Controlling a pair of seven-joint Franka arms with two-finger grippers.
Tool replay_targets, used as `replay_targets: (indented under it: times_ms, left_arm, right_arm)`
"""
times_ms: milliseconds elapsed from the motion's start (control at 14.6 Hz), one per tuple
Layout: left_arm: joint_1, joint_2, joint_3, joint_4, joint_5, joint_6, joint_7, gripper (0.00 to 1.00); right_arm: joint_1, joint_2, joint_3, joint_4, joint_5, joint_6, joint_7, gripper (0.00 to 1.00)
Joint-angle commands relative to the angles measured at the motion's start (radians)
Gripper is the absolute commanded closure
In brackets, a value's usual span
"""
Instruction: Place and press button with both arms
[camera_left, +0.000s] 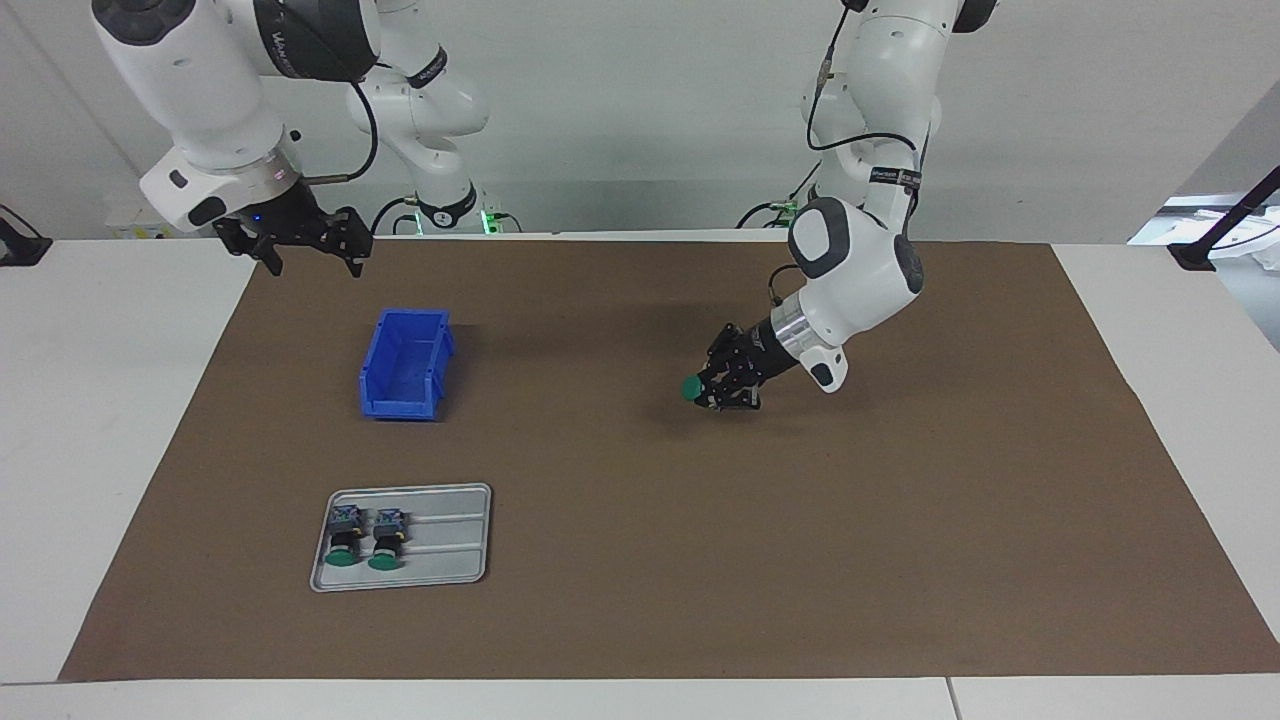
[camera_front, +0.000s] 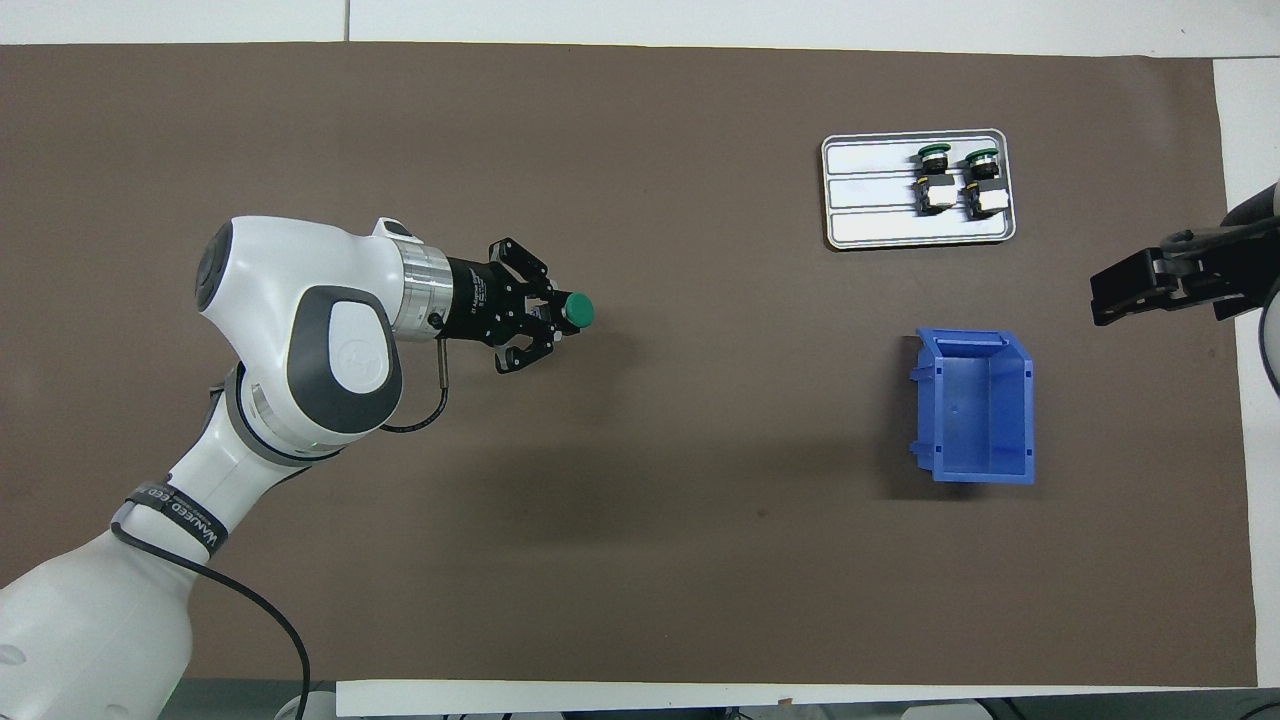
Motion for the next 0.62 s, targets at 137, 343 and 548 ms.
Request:
replay_targets:
  times_ms: [137, 343, 548]
  left_arm:
    - [0.045, -0.099, -0.005, -0.163, -0.301, 0.019, 0.310, 0.92]
    - [0.056, -0.100, -0.003, -0.195, -0.394, 0.013, 0.372, 0.93]
    - [0.094, -0.089, -0.005, -0.235, -0.510, -0.048, 0.524, 0.97]
  right_arm:
    - [-0.009, -0.024, 0.003, -0.030, 0.010, 0.018, -0.022, 0.00]
    - [-0.009, -0.024, 0.003, -0.030, 0.010, 0.018, -0.022, 0.00]
    - [-0.009, -0.024, 0.003, -0.030, 0.010, 0.018, -0.022, 0.00]
